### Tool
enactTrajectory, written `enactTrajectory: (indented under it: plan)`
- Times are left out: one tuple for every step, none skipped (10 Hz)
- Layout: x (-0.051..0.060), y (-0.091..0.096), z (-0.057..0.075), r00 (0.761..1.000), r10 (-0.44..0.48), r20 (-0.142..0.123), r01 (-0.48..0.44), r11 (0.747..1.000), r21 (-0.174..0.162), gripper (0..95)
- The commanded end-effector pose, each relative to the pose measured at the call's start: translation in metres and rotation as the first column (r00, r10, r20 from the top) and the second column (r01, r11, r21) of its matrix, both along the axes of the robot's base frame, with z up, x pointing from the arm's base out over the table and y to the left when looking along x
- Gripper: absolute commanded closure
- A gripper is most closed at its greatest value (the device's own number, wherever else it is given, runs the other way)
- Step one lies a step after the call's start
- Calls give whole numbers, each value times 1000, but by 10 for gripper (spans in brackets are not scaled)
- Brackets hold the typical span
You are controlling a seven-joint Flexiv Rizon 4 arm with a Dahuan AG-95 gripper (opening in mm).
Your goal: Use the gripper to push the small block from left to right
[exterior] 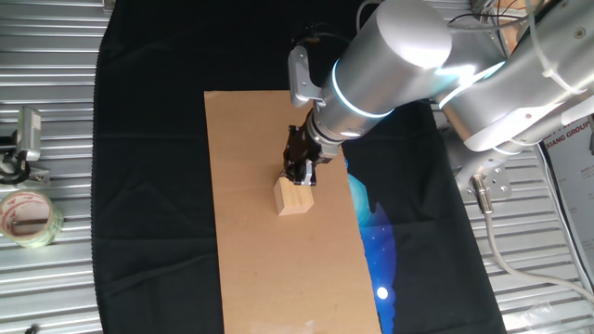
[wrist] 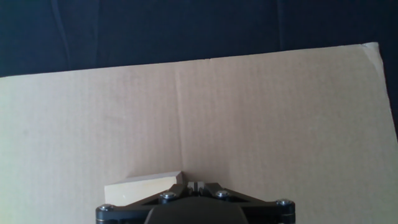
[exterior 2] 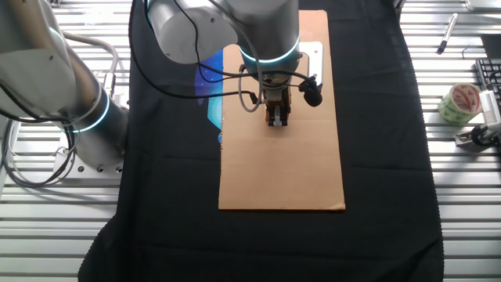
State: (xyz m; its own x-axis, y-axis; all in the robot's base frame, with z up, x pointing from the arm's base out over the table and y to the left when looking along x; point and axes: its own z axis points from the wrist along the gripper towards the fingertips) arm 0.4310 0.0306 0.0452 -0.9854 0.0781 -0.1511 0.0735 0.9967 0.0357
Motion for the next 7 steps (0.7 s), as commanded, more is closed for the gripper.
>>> enactTrajectory:
  plan:
    - [0, 0, 0, 1000, 0, -3, 0, 1000, 1, 950]
    - [0, 0, 0, 1000, -2, -3, 2, 1000, 0, 950]
    - [0, 0, 0, 1000, -4, -3, 4, 1000, -1, 950]
    - [0, 0, 0, 1000, -2, -3, 2, 1000, 0, 950]
    - [0, 0, 0, 1000, 2, -3, -2, 1000, 0, 950]
    - [0, 0, 1, 1000, 9, -6, -9, 1000, 1, 950]
    - [0, -1, 2, 1000, 15, -8, -14, 1000, 4, 950]
